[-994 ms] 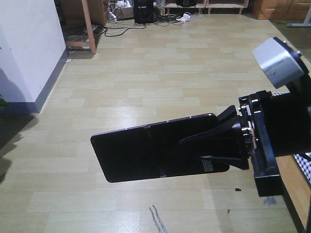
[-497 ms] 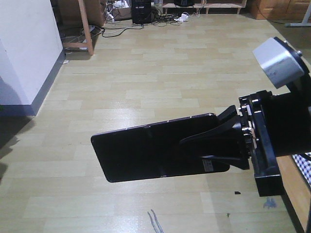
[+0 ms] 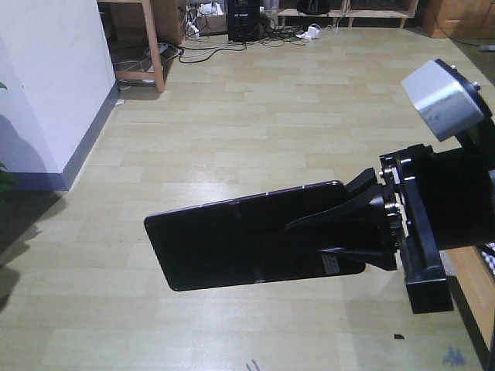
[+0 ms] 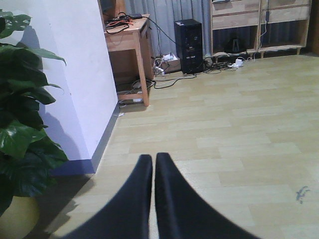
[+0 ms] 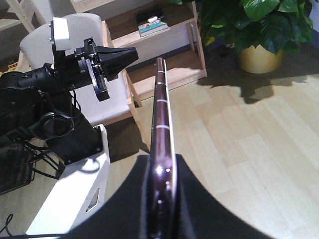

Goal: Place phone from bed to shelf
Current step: 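Drive the base away from the bed holding the phone in the right gripper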

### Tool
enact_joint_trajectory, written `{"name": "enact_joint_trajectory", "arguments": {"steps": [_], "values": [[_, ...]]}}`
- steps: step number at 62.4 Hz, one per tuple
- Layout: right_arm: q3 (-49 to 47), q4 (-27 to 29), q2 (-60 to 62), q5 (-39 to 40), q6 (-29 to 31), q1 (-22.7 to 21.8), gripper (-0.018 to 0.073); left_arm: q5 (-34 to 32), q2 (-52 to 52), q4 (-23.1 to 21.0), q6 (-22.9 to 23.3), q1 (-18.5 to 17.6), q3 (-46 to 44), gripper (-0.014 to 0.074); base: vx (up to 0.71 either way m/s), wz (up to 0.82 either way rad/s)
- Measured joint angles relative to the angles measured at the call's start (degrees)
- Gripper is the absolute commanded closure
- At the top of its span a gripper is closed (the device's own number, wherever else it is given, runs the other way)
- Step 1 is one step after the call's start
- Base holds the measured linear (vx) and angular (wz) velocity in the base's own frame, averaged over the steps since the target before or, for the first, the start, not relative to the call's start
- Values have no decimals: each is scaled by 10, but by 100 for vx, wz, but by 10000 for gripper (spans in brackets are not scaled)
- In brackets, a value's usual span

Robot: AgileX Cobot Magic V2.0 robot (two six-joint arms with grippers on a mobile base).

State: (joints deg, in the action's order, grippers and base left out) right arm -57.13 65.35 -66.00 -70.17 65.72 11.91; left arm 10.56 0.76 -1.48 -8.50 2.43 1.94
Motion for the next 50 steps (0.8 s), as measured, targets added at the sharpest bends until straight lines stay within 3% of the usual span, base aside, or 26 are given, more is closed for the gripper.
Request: {"name": "enact_joint_trajectory", "arguments": {"steps": [50], "values": [[0, 0, 0, -1, 0, 0, 561, 0, 0, 0, 0, 0, 0, 595, 33, -1]]}}
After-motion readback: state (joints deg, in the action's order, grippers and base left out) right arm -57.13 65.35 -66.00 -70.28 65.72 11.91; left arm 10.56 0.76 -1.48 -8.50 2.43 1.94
